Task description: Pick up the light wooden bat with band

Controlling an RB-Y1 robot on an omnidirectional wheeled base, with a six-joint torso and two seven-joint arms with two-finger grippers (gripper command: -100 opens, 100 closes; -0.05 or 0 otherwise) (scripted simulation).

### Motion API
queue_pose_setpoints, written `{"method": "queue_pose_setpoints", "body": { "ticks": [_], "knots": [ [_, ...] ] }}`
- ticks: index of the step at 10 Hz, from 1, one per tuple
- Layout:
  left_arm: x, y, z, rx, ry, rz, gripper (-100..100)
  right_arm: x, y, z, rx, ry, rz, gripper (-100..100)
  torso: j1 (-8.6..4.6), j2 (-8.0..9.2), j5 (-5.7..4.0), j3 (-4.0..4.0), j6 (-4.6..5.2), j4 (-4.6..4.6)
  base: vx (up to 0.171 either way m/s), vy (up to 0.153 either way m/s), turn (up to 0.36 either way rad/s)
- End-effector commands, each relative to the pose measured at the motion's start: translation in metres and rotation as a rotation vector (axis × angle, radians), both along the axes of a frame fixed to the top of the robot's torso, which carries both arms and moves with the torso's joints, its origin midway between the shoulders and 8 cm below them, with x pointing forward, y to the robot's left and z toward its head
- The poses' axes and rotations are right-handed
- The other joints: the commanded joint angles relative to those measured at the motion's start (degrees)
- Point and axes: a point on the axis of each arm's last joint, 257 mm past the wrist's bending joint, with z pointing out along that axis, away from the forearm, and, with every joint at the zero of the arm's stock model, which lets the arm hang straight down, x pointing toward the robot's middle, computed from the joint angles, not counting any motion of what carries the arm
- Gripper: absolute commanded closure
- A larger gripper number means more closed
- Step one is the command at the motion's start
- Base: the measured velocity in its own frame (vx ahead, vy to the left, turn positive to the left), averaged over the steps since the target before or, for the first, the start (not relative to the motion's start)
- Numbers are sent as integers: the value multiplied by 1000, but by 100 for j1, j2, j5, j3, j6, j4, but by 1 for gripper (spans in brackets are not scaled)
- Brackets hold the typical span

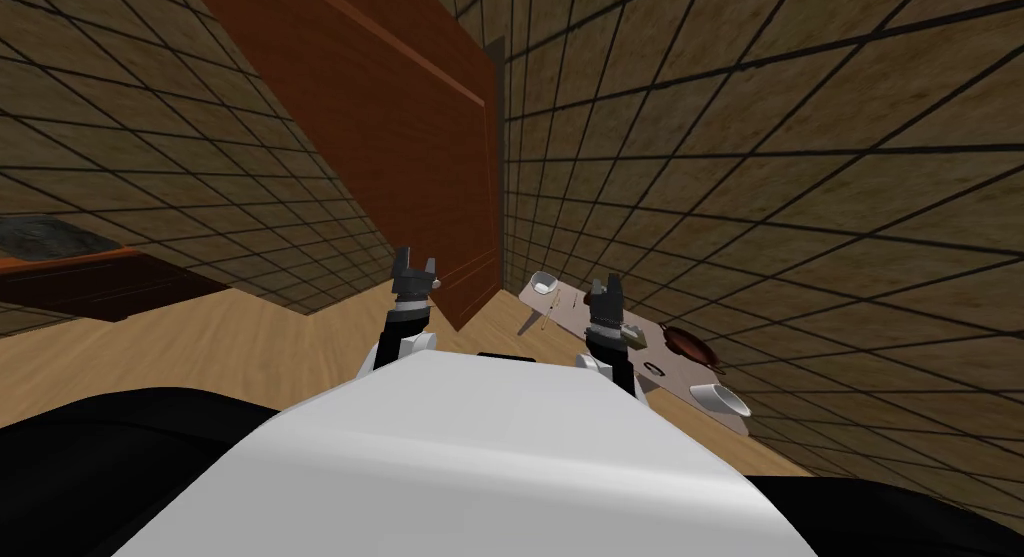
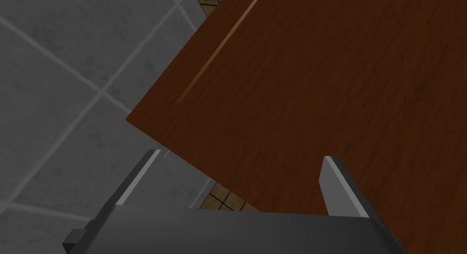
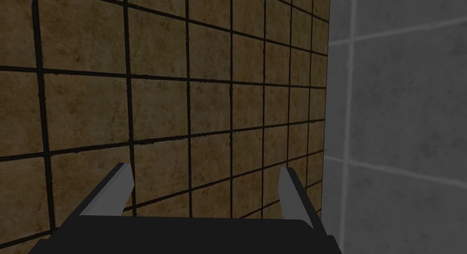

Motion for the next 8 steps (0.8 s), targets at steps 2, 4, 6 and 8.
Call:
{"method": "queue_pose_setpoints", "body": {
  "ticks": [2,4,6,8],
  "knots": [
    [0,0,0,0,0,0,0,2,24,-8,-108,27,26,-100,-4,2,0,1,0,1,-123,63,30],
    [0,0,0,0,0,0,0,4,43,-23,-205,61,40,-100,4,14,1,8,0,3,-159,98,66],
    [0,0,0,0,0,0,0,5,63,-47,-321,108,52,-100,16,5,4,3,-1,2,-109,116,116],
    [0,0,0,0,0,0,0,2,82,-79,-450,167,66,-100,6,-3,2,-2,-1,-1,-96,96,164]
  ]
}}
